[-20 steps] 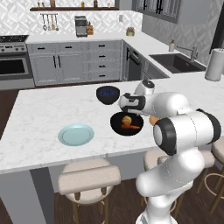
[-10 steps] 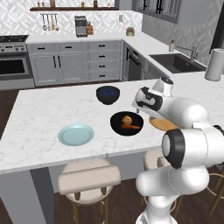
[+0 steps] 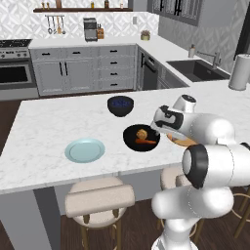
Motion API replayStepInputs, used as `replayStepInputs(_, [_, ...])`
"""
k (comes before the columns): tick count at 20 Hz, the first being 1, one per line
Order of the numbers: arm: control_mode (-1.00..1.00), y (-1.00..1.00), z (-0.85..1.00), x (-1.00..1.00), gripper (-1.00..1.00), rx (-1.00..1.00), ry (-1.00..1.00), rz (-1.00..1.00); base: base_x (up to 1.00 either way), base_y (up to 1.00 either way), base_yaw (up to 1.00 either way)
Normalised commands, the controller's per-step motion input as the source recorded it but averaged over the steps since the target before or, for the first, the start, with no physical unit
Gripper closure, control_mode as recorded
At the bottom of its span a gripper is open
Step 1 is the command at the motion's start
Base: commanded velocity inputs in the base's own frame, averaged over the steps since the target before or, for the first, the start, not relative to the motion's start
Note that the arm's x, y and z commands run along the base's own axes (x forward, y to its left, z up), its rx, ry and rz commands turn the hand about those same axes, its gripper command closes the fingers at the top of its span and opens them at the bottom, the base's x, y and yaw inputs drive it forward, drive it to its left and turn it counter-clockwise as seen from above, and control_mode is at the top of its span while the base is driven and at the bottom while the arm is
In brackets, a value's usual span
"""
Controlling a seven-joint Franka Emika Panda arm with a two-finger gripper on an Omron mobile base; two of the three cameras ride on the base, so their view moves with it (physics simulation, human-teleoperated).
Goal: Pick the chicken drumstick and carrot from their plates and place them in the bowl. Then put the bowl in the fridge.
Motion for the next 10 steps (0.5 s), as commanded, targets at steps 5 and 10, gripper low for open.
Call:
replayStepInputs(5, [-1.0,0.0,-0.46,0.39,-1.0,-0.06,-0.03,0.0,0.0,0.0,0.0])
replayStepInputs(10, [-1.0,0.0,-0.37,0.33,-1.0,-0.03,-0.03,-0.01,0.0,0.0,0.0])
